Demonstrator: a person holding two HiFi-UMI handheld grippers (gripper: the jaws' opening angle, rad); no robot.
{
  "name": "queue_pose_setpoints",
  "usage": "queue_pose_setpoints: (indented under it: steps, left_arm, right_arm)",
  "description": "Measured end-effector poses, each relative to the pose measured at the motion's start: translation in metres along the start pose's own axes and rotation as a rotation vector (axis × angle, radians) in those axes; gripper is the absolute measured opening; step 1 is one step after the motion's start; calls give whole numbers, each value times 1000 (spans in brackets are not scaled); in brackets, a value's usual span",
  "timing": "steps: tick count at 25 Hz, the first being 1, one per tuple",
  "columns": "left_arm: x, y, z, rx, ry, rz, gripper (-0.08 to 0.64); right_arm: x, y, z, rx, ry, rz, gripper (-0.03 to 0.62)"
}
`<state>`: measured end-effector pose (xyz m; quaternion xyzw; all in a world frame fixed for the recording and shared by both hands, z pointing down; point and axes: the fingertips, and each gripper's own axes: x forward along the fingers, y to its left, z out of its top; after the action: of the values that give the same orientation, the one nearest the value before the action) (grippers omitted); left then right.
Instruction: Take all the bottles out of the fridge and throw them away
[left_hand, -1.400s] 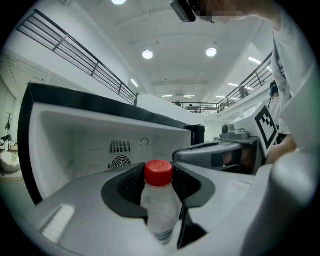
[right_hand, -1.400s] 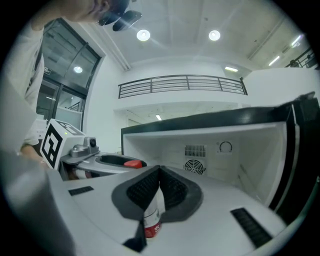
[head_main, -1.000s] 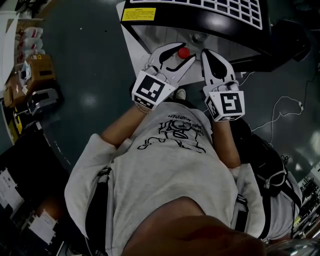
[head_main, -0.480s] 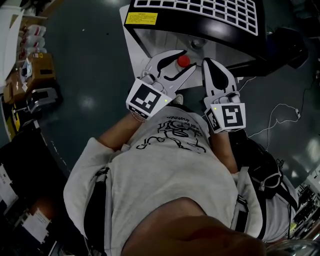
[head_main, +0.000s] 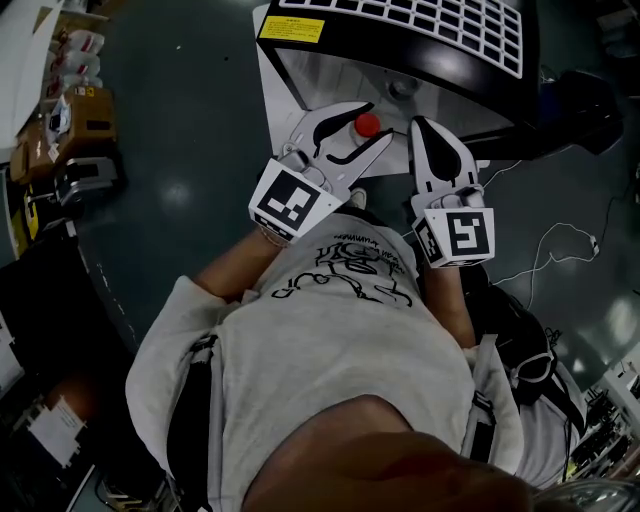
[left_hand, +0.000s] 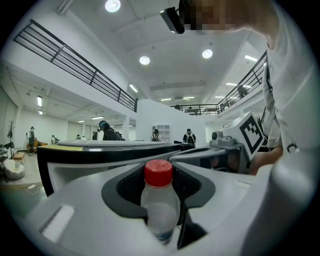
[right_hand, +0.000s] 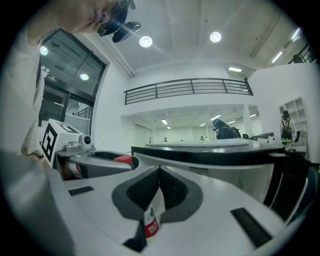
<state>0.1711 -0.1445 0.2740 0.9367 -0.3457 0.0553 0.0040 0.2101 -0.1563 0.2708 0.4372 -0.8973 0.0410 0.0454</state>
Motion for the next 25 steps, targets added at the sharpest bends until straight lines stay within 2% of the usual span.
queue_pose_setpoints:
  steps: [8, 25]
  left_arm:
    - [-8, -3, 2, -26, -3, 82, 161]
    - [-43, 13, -2, -23, -17, 166, 161]
  right_arm:
    - [-5, 7, -1, -10, 12, 76, 9]
    - [19, 49, 1, -40, 9, 189, 9]
